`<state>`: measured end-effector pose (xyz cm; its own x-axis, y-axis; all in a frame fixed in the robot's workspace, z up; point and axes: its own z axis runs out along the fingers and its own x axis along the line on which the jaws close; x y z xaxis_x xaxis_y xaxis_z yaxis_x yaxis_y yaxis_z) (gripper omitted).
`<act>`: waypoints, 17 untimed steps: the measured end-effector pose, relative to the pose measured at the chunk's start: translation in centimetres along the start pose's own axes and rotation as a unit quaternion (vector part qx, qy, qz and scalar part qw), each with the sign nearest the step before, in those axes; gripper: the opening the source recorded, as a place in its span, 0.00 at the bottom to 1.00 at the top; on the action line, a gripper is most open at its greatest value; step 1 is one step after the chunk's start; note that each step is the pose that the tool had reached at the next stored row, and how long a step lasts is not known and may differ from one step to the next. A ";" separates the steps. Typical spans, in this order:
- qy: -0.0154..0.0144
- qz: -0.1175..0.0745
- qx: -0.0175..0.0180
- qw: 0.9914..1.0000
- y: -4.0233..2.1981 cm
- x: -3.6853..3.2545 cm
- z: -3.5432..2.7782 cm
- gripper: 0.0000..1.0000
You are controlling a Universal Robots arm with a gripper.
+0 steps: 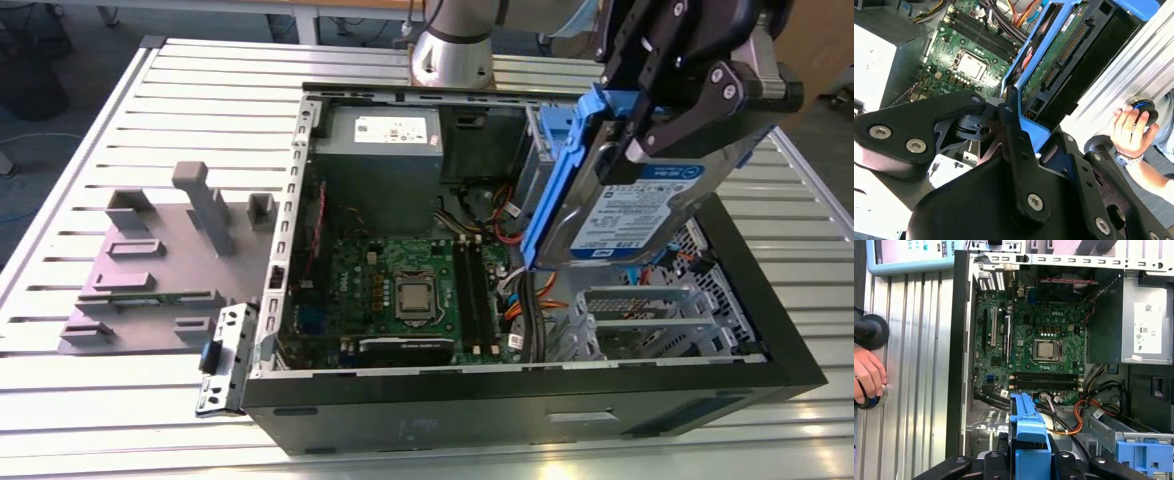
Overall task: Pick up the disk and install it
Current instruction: 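Pick up the disk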
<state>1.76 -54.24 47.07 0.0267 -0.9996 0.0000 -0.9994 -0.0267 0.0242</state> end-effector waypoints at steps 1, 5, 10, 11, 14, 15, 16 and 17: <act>0.000 0.000 0.000 1.000 -0.13 0.02 0.02 0.37; -0.003 0.000 0.000 1.000 -0.57 0.23 0.06 0.37; -0.011 0.000 0.000 1.000 -1.12 0.80 0.10 0.37; -0.012 0.000 0.000 1.000 -1.23 0.88 0.12 0.37; -0.012 0.000 0.000 1.000 -1.61 1.11 0.14 0.37; -0.012 0.000 -0.001 1.000 -1.75 1.17 0.15 0.37; -0.012 0.000 -0.001 1.000 -1.90 1.23 0.16 0.37; -0.012 0.000 -0.001 1.000 -2.04 1.29 0.17 0.37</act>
<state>3.82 -55.47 46.85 0.0267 -0.9993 -0.0243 -0.9993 -0.0273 0.0257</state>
